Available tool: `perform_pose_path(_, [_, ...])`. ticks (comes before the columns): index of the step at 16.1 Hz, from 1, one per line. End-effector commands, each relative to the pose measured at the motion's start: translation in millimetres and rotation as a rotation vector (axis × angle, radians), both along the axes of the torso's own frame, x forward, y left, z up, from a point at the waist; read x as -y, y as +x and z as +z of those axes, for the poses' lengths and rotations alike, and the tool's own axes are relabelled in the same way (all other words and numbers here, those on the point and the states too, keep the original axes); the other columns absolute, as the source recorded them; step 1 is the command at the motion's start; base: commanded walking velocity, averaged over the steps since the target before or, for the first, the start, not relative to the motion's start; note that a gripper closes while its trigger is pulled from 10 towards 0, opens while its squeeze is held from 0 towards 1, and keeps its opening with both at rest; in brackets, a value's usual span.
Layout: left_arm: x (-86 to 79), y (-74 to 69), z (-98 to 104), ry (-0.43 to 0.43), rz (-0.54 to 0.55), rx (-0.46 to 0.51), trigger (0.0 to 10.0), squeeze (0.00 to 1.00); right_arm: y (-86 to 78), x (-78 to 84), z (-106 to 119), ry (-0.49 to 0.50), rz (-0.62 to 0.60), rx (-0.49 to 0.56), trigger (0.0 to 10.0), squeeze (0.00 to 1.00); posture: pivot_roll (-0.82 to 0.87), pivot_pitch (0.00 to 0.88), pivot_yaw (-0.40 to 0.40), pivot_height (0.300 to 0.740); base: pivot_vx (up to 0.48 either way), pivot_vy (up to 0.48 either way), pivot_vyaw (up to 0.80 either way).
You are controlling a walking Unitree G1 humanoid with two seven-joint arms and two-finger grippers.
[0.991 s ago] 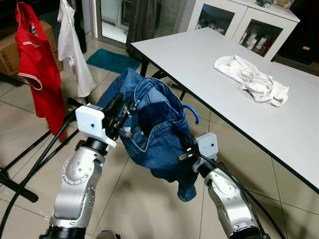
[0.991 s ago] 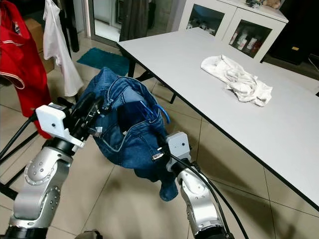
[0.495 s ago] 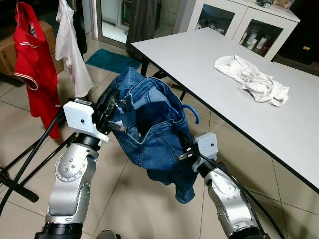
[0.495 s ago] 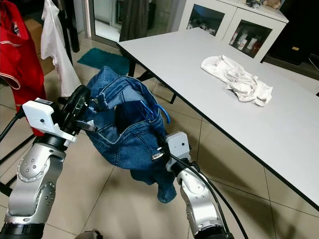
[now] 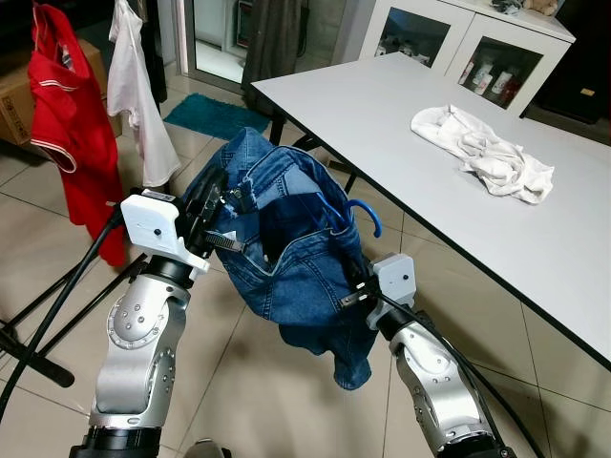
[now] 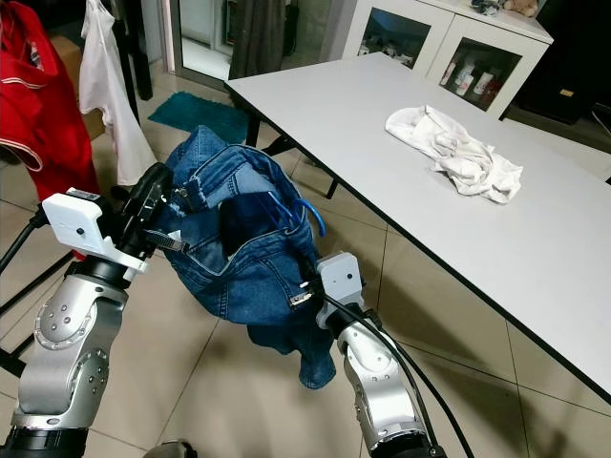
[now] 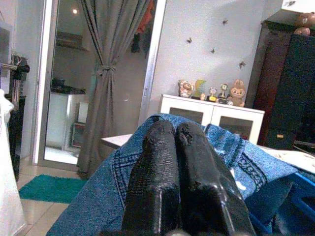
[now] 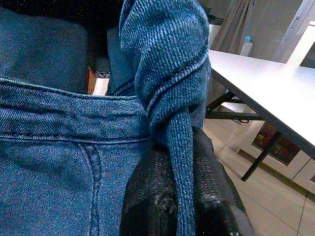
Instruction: Hang hanger
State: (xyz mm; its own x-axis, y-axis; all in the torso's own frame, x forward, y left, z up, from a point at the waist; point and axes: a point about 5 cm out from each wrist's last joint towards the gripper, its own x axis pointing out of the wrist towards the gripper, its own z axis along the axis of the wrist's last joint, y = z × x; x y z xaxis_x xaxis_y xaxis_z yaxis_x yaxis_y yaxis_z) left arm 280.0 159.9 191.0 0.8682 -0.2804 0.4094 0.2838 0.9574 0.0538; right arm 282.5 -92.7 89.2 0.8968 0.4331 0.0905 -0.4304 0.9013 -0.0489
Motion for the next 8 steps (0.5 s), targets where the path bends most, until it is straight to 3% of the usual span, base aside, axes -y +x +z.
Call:
perform_pose_path(1, [2.9, -1.2, -1.2, -0.001, -0.007, 0.005, 0.0, 0.0, 2.2, 7.2, 6.1, 0.02, -0.029, 0.036, 0.0, 0.0, 0.17, 0.087, -0.14, 0.74, 0.0, 0.0, 0.0])
perform_pose_path(3, [3.1, -0.7, -2.4, 0.012, -0.009, -0.002, 0.6, 0.0, 1.8, 6.6, 5.8, 0.021, -0.027, 0.036, 0.0, 0.0, 0.17, 0.086, -0.137, 0.74, 0.0, 0.0, 0.0])
perform_pose_path(4, [3.8, -0.6, -2.8, 0.02, -0.011, -0.005, 10.0, 0.0, 1.2, 6.7, 5.0, 0.02, -0.026, 0.033, 0.0, 0.0, 0.17, 0.084, -0.135, 0.74, 0.0, 0.0, 0.0])
perform_pose_path(5, [3.8, -0.6, -3.0, 0.018, -0.012, -0.006, 10.0, 1.0, 0.9, 6.7, 4.6, 0.02, -0.026, 0.032, 0.0, 0.0, 0.17, 0.084, -0.133, 0.74, 0.0, 0.0, 0.0])
perform_pose_path(8, [5.5, -1.2, -1.7, -0.004, -0.04, -0.004, 10.0, 1.0, 0.9, 6.6, 4.7, 0.022, -0.027, 0.033, 0.0, 0.0, 0.17, 0.083, -0.131, 0.74, 0.0, 0.0, 0.0])
